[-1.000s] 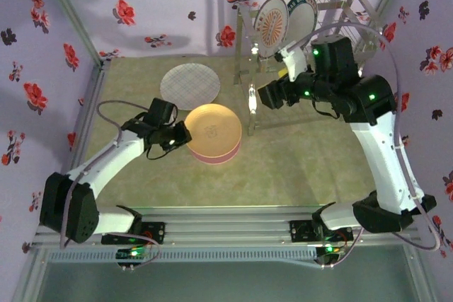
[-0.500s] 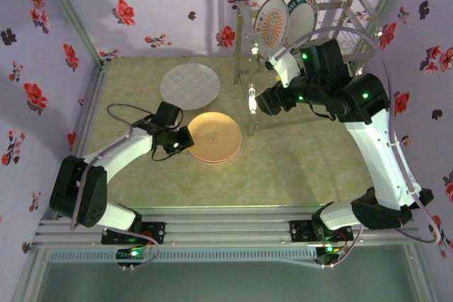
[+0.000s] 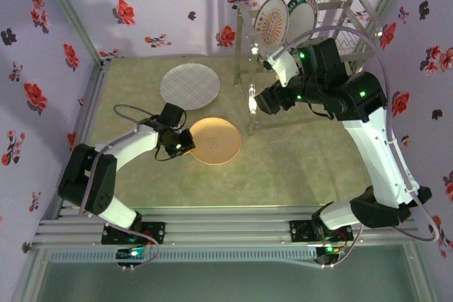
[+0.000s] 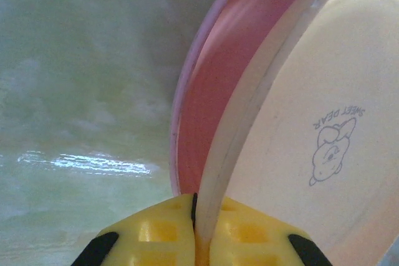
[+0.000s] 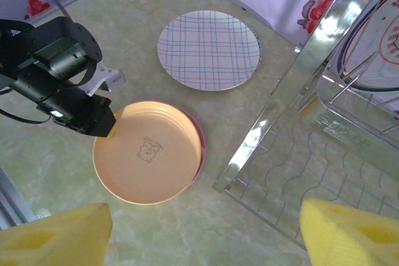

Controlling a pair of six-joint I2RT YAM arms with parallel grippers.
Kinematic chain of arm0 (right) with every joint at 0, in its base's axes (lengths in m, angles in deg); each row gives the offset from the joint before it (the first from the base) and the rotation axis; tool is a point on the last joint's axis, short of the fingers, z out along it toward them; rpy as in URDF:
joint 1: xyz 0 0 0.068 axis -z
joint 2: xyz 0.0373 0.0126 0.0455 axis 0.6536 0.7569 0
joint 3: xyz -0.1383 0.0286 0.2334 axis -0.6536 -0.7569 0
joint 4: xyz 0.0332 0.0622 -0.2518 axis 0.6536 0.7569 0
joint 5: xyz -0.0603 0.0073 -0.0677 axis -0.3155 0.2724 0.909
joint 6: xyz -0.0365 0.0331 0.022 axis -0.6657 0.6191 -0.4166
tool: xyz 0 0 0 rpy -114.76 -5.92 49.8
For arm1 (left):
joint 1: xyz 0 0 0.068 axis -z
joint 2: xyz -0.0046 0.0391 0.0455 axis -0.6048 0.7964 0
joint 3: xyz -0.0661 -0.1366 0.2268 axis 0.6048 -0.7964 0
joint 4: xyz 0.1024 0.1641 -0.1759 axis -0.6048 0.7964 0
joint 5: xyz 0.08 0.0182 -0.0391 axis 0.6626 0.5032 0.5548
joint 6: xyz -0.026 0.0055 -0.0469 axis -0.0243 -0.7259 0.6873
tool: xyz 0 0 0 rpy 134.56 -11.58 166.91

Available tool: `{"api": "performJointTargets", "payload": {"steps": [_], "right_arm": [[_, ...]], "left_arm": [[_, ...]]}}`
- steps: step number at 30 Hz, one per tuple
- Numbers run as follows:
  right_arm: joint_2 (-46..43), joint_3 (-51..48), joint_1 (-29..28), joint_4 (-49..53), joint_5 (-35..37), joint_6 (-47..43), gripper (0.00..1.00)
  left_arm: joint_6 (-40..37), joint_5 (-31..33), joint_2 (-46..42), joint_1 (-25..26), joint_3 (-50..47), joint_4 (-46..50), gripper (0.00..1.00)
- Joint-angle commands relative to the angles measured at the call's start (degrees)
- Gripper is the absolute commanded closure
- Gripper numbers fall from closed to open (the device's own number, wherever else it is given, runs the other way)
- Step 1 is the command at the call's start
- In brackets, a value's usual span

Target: Unload the plates from the dish rack

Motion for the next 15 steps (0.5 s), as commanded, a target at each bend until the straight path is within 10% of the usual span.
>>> {"api": "performJointTargets", "payload": {"steps": [1,15], "right_arm": [[0.47,0.95,-0.57,0.25,1.05,-1.14,0.2],[0.28,1.72,-0.75,-1.95,3.89,-0.05,0.2]], "left_arm": [[-0.16,-1.16,0.95,-0.38,2.09,-0.96,1.0],[-0.98,-1.42,1.62,-0.36,3.25,0.57,0.79]]}}
